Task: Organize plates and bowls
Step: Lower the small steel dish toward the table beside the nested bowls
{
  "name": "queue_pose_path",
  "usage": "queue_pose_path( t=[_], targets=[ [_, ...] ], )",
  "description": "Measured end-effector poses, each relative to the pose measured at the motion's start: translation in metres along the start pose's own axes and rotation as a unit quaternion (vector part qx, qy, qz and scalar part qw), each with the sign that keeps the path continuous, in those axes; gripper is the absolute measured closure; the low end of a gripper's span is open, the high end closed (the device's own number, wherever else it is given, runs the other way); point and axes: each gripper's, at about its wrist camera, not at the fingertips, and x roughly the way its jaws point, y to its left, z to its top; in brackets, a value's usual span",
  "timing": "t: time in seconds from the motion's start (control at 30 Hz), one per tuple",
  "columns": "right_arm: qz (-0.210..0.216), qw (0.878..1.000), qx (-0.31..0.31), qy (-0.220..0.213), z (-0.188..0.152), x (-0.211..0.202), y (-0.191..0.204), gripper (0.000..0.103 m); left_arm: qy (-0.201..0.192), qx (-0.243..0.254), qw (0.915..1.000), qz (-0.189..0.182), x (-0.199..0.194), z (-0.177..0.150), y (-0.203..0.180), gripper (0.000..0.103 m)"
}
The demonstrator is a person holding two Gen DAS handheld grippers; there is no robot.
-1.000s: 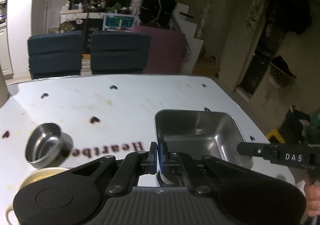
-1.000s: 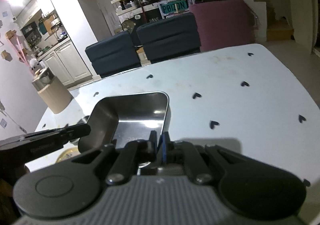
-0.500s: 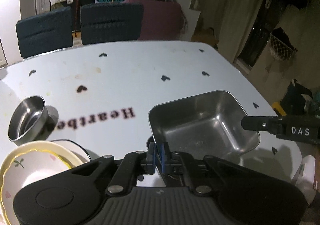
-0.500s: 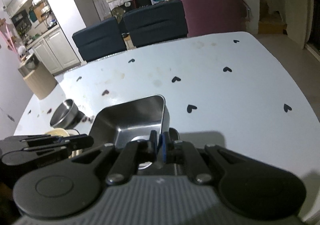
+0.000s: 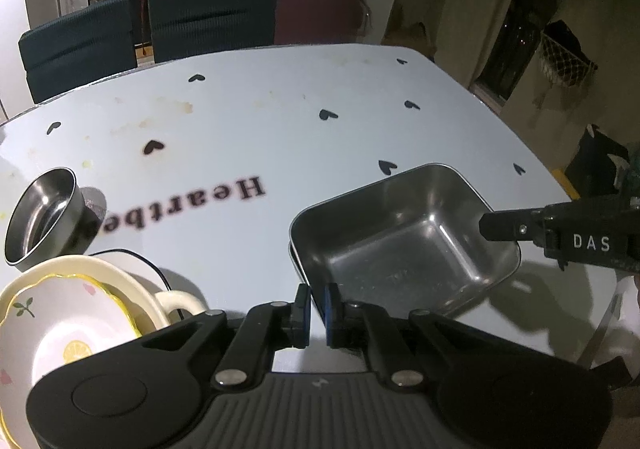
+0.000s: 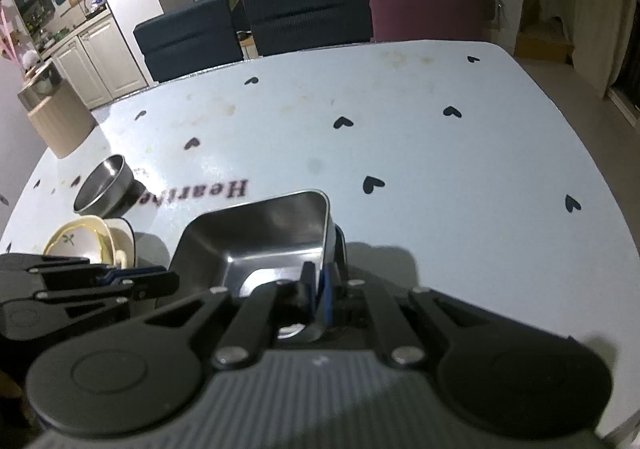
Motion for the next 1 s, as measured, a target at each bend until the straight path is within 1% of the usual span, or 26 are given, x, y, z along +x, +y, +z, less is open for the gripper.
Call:
queue_pose_path(
  t=[0.3, 0.63, 1.0],
  targets=[
    [-0.005, 1.0, -0.009, 0.01, 0.001, 0.004, 0.002, 0.098, 0.006, -0.001, 1.0, 0.002, 0.002, -0.002, 0.0, 0.096],
    [-0.018, 0.999, -0.023, 0.022, 0.0, 0.013, 0.006, 0.098, 0.021, 0.001, 0.9998, 0.002, 0.01, -0.006, -0.002, 0.095],
    [-0.052, 0.996, -0.054, 0.046, -0.003, 0.03, 0.012, 0.1, 0.027, 0.003, 0.9996, -0.007, 0.014, -0.007, -0.001, 0.094]
  ],
)
